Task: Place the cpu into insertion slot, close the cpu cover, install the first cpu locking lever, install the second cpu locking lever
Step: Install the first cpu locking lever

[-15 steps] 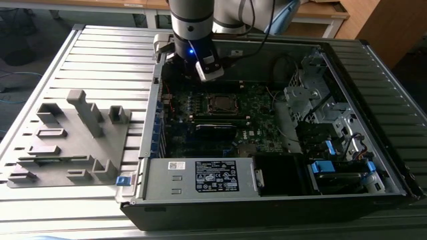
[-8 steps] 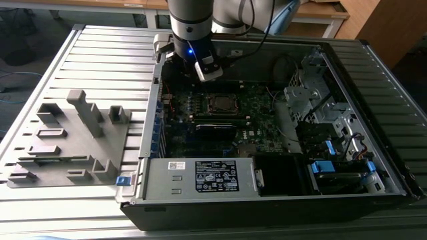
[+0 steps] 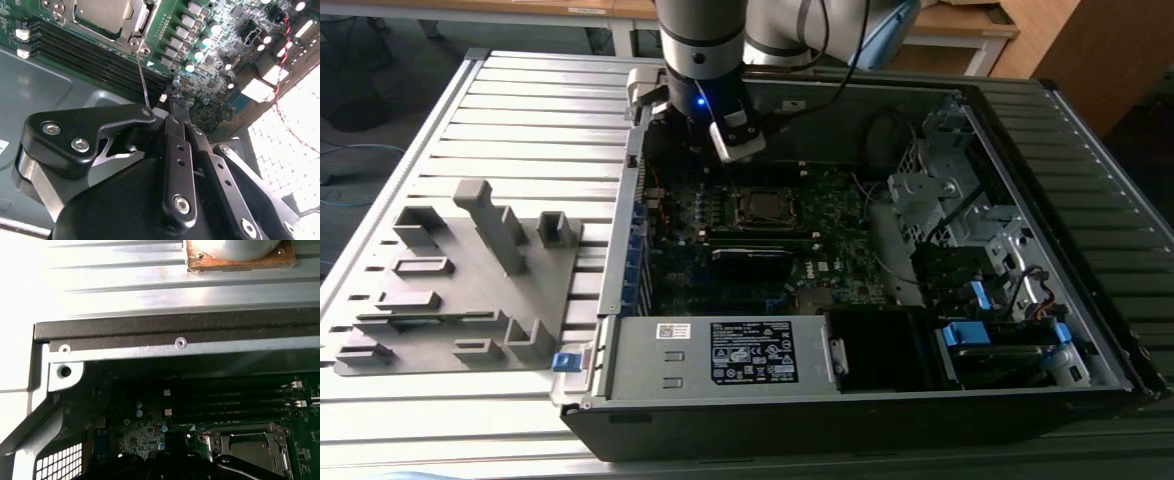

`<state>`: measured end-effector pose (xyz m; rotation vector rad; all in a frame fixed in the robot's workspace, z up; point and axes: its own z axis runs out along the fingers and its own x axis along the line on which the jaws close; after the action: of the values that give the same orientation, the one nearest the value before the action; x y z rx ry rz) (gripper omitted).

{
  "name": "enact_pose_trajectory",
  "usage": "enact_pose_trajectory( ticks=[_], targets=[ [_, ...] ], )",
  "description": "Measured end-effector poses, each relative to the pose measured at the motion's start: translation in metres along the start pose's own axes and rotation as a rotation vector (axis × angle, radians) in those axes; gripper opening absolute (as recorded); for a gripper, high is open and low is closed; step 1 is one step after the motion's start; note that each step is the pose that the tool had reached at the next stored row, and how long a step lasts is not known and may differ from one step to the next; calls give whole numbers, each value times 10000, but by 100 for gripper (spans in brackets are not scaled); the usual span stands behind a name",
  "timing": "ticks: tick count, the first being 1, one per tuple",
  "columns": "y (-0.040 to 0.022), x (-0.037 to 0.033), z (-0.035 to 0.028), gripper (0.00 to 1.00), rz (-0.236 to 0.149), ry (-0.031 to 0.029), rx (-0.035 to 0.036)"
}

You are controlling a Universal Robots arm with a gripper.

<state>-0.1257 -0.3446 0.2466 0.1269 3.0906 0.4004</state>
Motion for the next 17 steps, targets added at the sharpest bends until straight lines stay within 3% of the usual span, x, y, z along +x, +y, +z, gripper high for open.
enact_pose_trajectory(
  ticks=[10, 17],
  targets=[
    [49, -9, 18, 11, 0, 1, -3],
    [61, -177, 25, 11, 1, 0, -3]
  ],
)
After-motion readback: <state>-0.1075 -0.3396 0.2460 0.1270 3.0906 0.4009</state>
